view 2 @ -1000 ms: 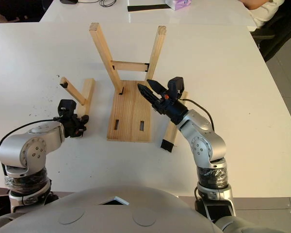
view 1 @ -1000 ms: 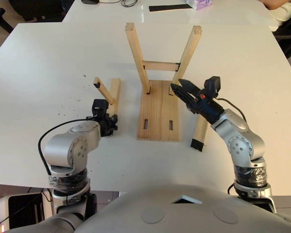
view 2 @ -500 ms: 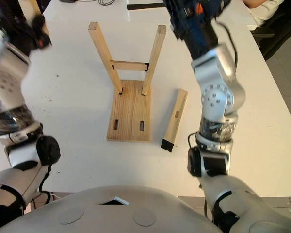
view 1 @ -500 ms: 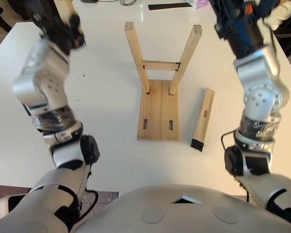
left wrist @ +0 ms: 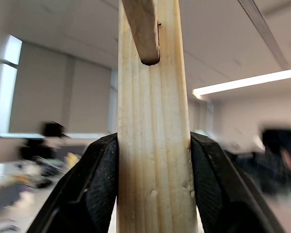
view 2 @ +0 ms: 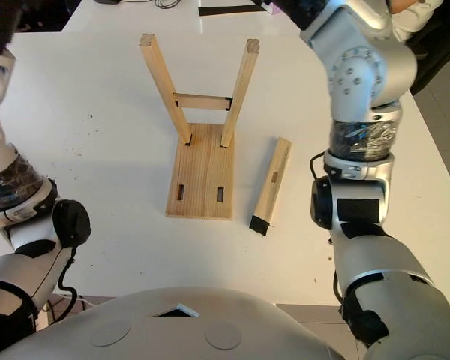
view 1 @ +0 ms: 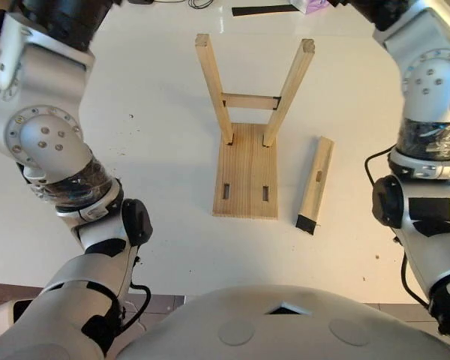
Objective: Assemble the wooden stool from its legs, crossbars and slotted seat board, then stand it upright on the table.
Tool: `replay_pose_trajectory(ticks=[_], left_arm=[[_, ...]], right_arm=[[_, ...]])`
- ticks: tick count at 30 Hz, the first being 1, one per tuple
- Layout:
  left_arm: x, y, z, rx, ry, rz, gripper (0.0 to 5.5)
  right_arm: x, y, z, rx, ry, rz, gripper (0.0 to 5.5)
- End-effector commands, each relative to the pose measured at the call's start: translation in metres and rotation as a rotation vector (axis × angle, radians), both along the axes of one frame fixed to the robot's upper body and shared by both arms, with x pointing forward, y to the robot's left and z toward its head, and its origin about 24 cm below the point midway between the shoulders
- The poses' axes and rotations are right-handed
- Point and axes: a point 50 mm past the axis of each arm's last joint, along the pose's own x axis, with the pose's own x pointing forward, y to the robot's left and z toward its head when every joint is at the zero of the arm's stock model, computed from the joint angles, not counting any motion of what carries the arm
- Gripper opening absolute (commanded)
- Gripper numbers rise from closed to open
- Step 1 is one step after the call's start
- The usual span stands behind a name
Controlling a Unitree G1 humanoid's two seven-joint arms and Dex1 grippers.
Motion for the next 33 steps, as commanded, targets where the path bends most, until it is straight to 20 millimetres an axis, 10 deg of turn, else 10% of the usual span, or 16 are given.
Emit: replay_pose_trajectory(ticks=[1, 16, 27, 33], left_arm=[[-0.018, -0.011, -0.032, 0.171, 0.033, -0.236, 2.03], [-0.026, -0.014, -0.042, 0.305, 0.0, -0.457, 2.03], [-0.022, -0.012, -0.054, 0.394, 0.031, -0.47, 2.03], [-0.023, -0.011, -0.059, 0.421, 0.037, -0.469, 2.03]], right_arm=[[-0.011, -0.013, 0.016, -0.099, -0.048, 0.174, 2.41], [-0.011, -0.02, 0.007, -0.161, -0.009, 0.316, 4.19], [-0.023, -0.011, -0.007, -0.231, 0.044, 0.315, 4.19], [-0.023, -0.015, -0.012, -0.226, 0.068, 0.308, 3.34]])
